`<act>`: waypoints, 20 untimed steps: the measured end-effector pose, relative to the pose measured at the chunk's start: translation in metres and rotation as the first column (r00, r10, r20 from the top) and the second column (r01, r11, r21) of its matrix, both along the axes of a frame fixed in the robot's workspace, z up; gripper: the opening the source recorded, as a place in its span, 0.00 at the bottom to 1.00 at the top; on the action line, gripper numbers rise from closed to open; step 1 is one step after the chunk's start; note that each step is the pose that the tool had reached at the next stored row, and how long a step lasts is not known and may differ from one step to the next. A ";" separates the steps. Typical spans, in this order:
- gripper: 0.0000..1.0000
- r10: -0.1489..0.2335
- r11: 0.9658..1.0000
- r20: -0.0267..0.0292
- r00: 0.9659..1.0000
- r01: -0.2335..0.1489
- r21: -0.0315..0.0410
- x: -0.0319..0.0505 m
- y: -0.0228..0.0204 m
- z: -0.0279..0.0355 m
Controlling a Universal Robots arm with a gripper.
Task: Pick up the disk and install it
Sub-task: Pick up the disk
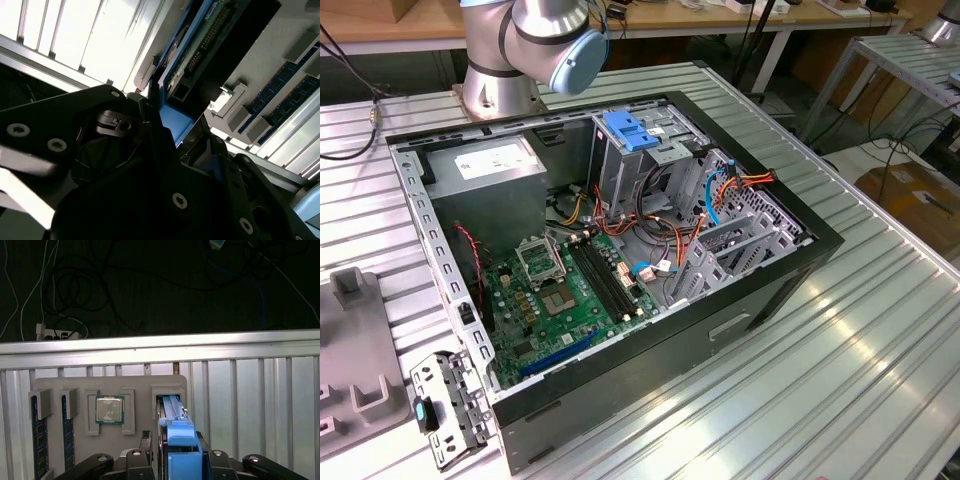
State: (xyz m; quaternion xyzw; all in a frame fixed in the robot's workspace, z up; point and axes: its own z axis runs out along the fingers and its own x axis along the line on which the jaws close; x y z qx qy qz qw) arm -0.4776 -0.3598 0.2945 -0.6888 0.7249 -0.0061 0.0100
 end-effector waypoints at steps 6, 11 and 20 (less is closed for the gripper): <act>0.37 0.000 1.000 0.000 1.000 0.000 0.000 0.0000 0.0000 -0.0010; 0.37 0.000 1.000 0.000 1.000 0.000 0.000 0.0000 0.0000 -0.0011; 0.37 0.000 1.000 0.000 1.000 0.000 -0.002 0.0002 0.0000 -0.0013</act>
